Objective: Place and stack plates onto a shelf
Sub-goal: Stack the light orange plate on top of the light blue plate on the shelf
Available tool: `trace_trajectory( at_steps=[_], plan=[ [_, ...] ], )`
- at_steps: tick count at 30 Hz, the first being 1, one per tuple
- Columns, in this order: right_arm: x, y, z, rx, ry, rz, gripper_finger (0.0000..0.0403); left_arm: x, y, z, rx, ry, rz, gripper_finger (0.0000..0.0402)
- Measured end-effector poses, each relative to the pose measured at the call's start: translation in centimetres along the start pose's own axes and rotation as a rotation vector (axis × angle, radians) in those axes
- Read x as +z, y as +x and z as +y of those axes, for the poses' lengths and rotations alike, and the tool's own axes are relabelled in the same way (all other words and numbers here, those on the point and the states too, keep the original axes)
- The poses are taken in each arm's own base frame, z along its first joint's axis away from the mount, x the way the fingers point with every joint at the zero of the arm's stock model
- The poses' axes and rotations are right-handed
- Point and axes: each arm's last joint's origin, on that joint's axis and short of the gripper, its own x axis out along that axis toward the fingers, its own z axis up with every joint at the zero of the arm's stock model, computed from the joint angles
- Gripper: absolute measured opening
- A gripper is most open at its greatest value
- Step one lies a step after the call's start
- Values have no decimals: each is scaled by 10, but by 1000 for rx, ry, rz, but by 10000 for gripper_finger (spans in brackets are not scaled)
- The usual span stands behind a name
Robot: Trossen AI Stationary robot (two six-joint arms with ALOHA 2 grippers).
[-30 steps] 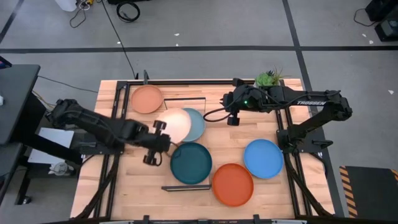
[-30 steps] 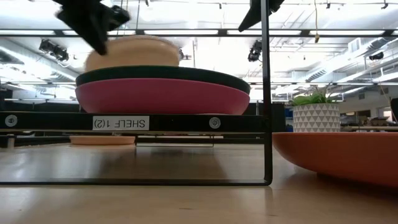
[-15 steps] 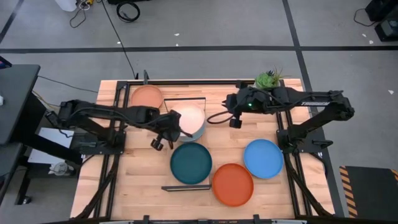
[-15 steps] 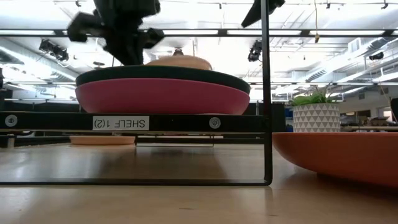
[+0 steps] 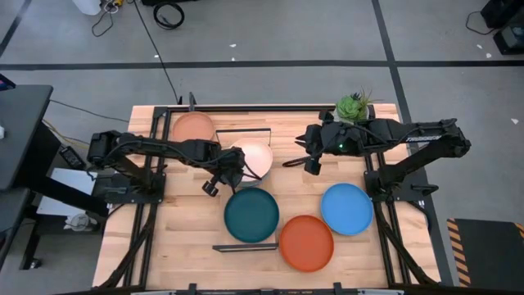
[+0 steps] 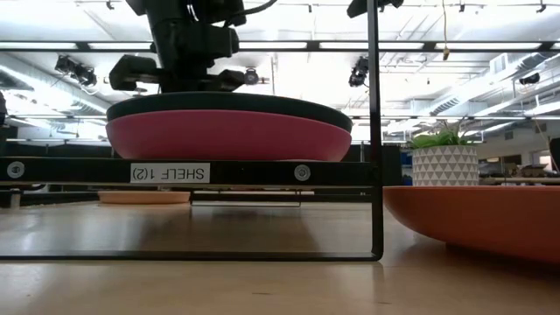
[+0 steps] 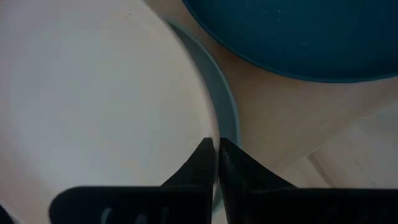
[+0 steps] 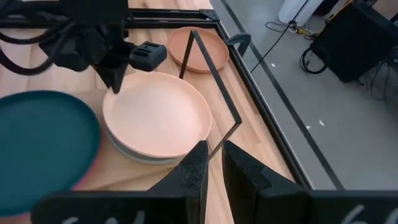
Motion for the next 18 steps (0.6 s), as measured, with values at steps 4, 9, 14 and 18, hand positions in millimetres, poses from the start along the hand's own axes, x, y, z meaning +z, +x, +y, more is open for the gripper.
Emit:
trace_trajectory(
  at_steps=[4,9,14,18],
  plan=[
    [0,0,2,7,27,0,52,0,2,0,-6,13,6,24],
    [0,-1,3,1,37,-2,52,-2,2,4,4,-56,3,38],
    [0,-1,3,-2,37,-2,52,-6,1,4,1,-189,25,58],
    [0,0,2,-4,18,-2,52,-7,-1,-3,-33,-218,68,78]
  ],
)
